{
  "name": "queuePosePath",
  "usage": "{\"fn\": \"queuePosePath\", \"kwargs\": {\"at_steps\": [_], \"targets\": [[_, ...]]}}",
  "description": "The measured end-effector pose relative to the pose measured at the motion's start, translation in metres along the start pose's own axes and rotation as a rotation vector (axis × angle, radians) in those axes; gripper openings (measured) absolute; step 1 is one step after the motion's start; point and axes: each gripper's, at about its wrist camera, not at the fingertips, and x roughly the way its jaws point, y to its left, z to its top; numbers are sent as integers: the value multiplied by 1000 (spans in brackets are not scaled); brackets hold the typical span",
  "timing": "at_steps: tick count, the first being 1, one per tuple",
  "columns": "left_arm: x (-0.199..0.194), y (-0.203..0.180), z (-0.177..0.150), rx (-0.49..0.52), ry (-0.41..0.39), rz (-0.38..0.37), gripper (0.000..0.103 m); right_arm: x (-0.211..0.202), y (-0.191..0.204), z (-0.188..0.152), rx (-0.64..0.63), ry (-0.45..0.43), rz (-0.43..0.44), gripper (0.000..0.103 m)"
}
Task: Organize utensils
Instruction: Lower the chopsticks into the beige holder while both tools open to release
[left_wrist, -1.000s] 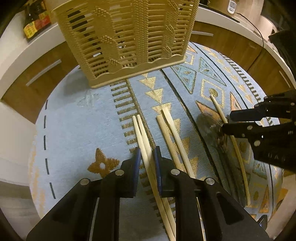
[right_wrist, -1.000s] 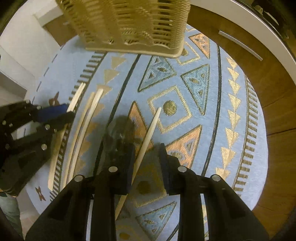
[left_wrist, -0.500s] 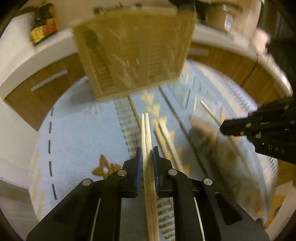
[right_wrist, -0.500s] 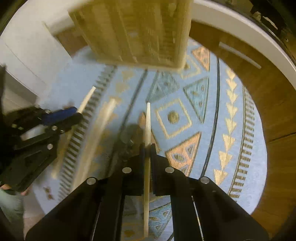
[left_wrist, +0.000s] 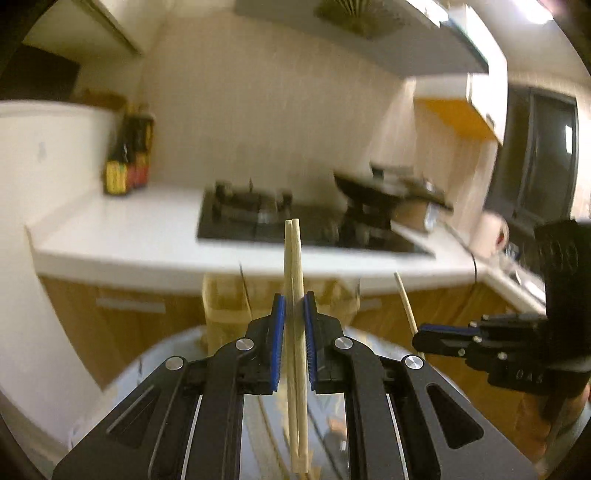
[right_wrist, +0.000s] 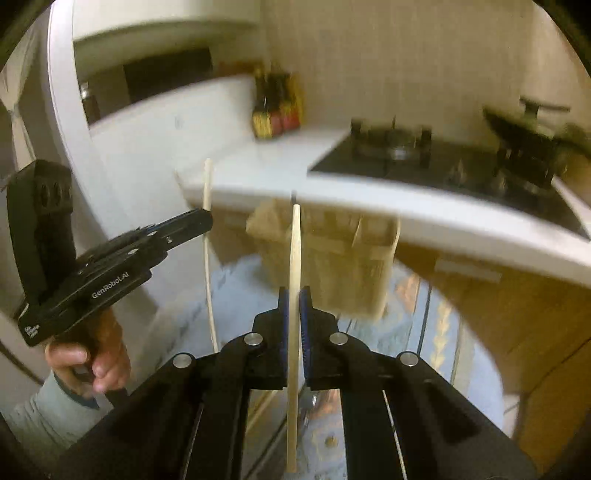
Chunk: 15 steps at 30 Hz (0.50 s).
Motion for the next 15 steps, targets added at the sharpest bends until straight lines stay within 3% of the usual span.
{"fn": "queuePosePath", "kwargs": {"at_steps": [2,5,15], "targets": [[-1,-4,17,-12,-56,-7,9,-4,0,16,7,-60,16,4],[0,-10,42,-10,-148,-7,9,-5,-1,39,-11,-166,-29,4],[36,-12,73,10,-281,9,9,4,-18,85,-20,-494,-178,4]]}}
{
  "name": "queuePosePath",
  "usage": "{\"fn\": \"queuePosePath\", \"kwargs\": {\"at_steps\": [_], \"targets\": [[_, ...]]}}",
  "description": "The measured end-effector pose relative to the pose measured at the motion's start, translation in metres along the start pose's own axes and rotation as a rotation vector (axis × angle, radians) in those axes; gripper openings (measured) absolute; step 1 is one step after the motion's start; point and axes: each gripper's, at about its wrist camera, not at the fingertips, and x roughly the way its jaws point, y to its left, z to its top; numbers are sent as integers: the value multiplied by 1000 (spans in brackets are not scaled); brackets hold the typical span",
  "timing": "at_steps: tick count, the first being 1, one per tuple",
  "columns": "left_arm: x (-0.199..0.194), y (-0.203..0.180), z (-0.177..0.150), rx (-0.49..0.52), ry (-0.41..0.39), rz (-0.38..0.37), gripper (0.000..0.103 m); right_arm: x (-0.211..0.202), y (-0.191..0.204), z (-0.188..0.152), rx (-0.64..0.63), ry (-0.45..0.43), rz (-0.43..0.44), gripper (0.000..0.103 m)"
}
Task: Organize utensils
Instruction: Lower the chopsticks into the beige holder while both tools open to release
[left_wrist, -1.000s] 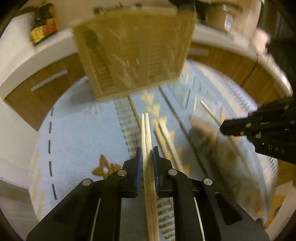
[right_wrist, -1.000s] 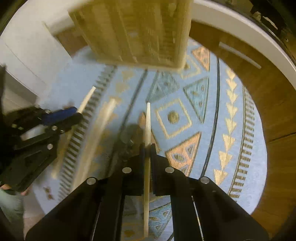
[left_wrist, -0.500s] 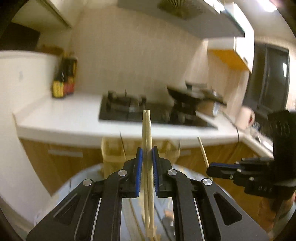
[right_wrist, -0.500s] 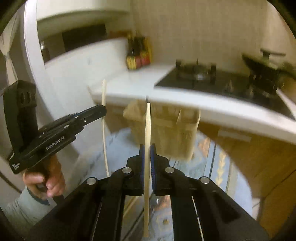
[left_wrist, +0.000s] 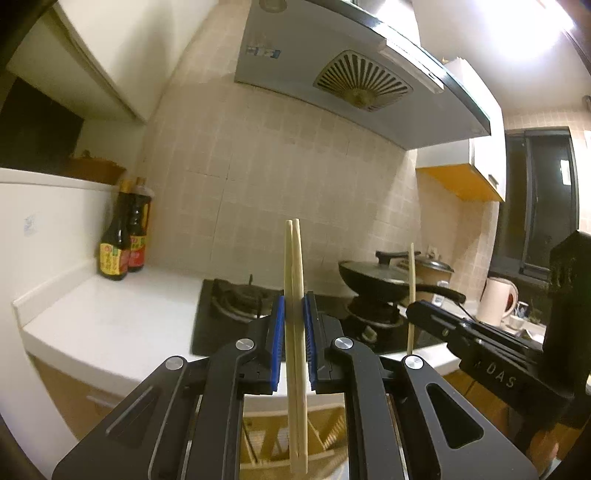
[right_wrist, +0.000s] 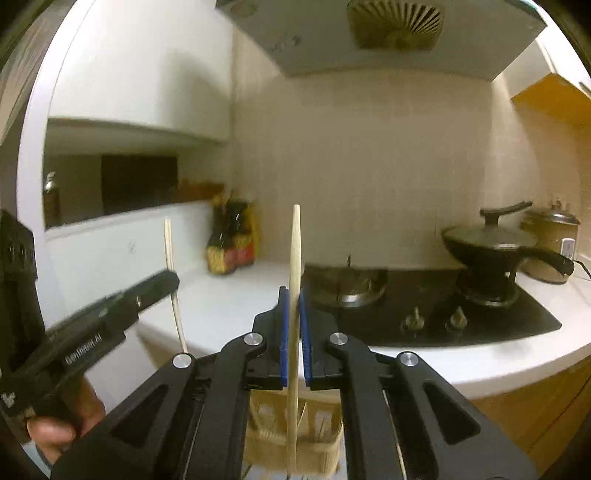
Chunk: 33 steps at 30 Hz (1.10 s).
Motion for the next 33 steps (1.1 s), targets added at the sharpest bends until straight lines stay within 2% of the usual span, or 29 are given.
{"fn": "queuePosePath", "kwargs": {"at_steps": [4,8,11,16,20,23,29,33], "targets": [[22,3,-7,7,-39,5,9,19,-6,-8,-19,-102,-59,4],[38,5,-21,26,-46,24,9,33,-6,-29,-61,-144,-96,4],[49,9,-35,35,-41,40,9,41,-12,-42,-54,-154,-82,4],[64,19,-54,19,-14,50,9,54,-21,-60,-16,-143,-66,4],[67,24,-62,15,-8,52,9,63,-20,-73,-34,-129,-32,4],[66,25,-66,22,-1,49,9,61,-14,-82,-69,-139,-33,4],[61,29,-71,12,28,19,11,53,-13,-88,-66,-98,-19,5],[50,31,-70,10,51,-3,20,43,-19,-87,-32,-42,4,8]]}}
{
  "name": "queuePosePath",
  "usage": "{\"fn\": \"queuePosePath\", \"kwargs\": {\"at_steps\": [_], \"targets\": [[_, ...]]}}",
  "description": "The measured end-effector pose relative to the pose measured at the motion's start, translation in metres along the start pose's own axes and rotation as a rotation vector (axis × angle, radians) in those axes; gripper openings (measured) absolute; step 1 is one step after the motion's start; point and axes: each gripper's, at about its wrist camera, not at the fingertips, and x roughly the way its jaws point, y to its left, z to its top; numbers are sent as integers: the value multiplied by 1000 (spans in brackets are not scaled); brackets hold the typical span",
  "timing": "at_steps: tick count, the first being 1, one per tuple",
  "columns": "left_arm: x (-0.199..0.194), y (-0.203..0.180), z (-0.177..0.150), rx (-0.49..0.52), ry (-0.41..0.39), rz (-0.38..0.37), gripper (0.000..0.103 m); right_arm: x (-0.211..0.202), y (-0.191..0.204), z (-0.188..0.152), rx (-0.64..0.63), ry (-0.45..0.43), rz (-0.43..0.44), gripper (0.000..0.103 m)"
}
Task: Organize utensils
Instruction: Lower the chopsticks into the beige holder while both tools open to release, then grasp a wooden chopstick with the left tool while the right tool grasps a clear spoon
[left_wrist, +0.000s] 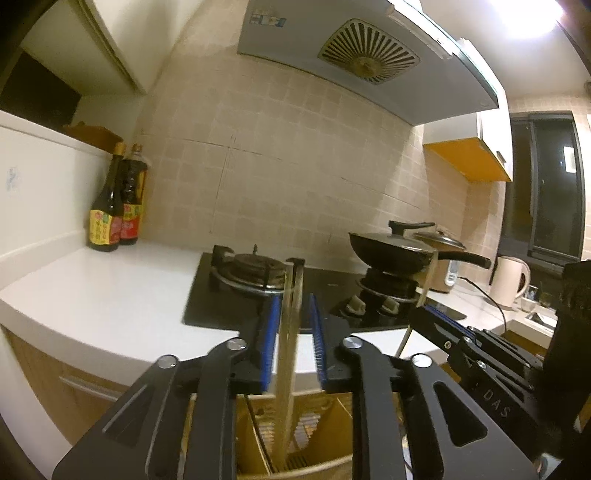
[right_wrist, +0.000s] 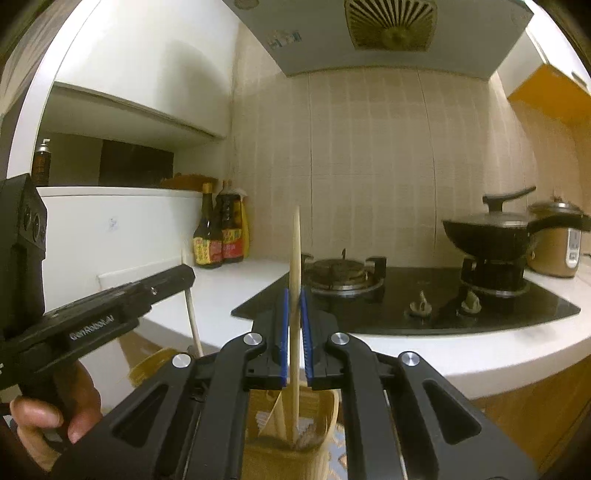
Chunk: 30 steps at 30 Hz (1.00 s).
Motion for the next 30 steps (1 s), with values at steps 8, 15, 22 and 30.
{"fn": "queuePosePath", "kwargs": {"at_steps": [8,15,22,30], "targets": [[-43,-7,7,18,43,-52,35,-29,-8,0,71,124,81,18],[-75,-15,6,-8,141,-100,38,-65,-9,7,144,230,145,37],[-76,-8,-19,-65,401,-121,41,-95,14,5,96,344,127,53],[-71,5,-86,-71,665,-66,40,-85,26,-47,119,661,68,53]]}}
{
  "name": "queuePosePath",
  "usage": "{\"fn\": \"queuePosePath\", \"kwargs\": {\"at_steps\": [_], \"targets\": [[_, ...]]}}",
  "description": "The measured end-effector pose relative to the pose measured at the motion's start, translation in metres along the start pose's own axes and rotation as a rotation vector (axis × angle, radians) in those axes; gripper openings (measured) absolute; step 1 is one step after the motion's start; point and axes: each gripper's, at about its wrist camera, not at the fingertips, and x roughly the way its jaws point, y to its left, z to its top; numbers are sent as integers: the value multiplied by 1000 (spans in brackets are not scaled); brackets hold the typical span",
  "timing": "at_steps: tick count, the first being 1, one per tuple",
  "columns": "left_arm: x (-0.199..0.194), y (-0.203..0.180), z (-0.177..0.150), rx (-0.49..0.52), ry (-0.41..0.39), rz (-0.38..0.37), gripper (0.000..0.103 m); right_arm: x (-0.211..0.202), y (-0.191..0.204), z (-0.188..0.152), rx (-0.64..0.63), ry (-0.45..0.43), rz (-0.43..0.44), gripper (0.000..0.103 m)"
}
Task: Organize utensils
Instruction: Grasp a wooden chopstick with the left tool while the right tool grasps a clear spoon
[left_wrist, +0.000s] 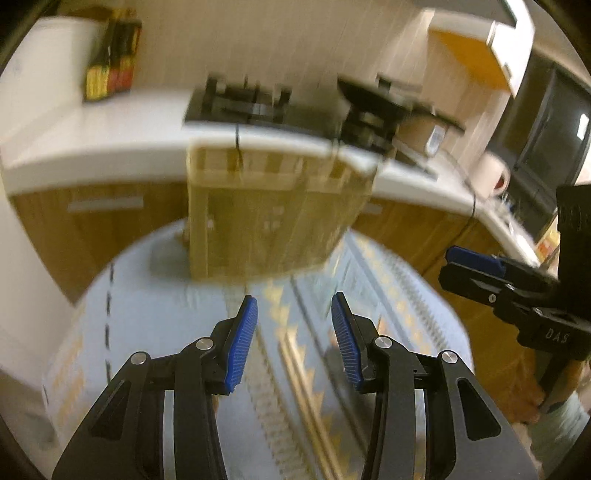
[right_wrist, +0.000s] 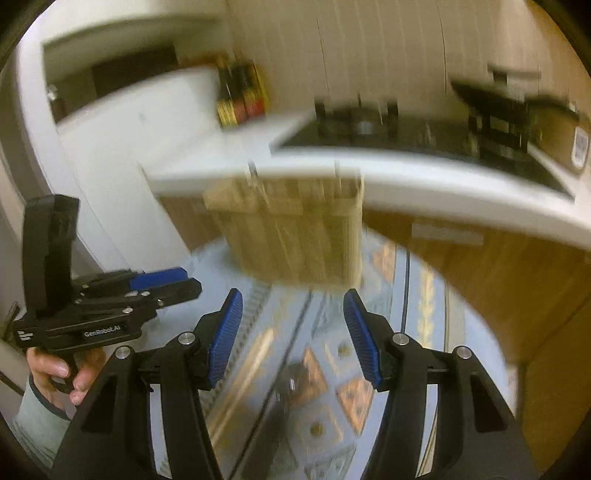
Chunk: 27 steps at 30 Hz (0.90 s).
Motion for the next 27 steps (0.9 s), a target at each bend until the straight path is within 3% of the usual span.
{"fn": "queuePosePath", "kwargs": {"at_steps": [2,4,7,11,16,27], "targets": [[13,2,-12,6,61,14,40,18,-3,-12,29,93,20,49],[26,1,-24,25,116,33,40,38,-5,-25,53,186,52,36],[42,-2,-40,69,173,61,39,66,-7,-45,83,305,72,32],[55,-4,-49,101,210,78,33,87,-4,-61,99,394,86,25],[64,-3,-53,109,227,74,32,101,5,-72,54,427,45,18],[73,-10,-59,147,253,84,32,105,22,-77,-42,415,-18,15]]}}
